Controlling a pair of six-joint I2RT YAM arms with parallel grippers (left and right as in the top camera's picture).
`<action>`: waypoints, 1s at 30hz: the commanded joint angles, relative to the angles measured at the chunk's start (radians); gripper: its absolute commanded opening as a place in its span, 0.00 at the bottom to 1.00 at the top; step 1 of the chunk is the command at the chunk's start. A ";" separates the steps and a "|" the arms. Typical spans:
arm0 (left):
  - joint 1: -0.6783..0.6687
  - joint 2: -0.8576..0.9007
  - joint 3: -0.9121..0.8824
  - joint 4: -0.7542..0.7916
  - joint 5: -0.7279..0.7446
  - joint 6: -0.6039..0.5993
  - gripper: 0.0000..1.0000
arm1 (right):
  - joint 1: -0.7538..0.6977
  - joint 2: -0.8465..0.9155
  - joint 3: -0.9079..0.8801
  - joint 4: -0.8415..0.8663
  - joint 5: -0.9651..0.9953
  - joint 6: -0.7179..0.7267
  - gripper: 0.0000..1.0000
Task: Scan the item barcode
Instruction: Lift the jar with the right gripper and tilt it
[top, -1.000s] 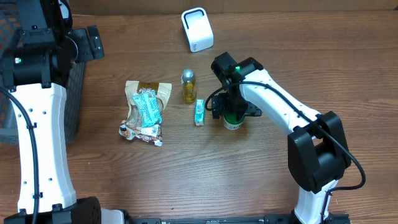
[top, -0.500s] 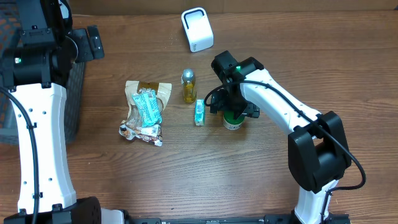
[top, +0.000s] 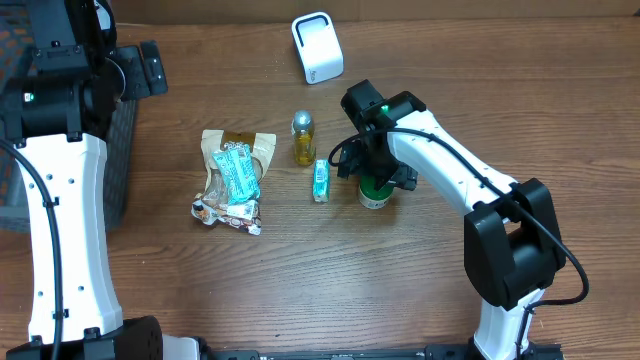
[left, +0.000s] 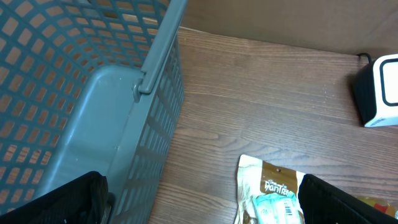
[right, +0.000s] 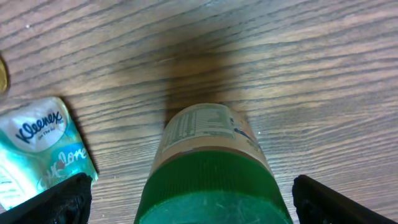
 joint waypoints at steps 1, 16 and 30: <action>-0.001 0.003 0.000 0.000 0.001 0.015 1.00 | -0.010 0.007 -0.005 -0.009 -0.006 0.080 1.00; -0.001 0.003 0.000 0.000 0.002 0.015 1.00 | -0.008 0.007 -0.005 -0.046 -0.050 0.138 0.73; -0.001 0.003 0.000 0.000 0.001 0.015 1.00 | -0.008 0.007 -0.005 -0.020 -0.050 0.157 0.72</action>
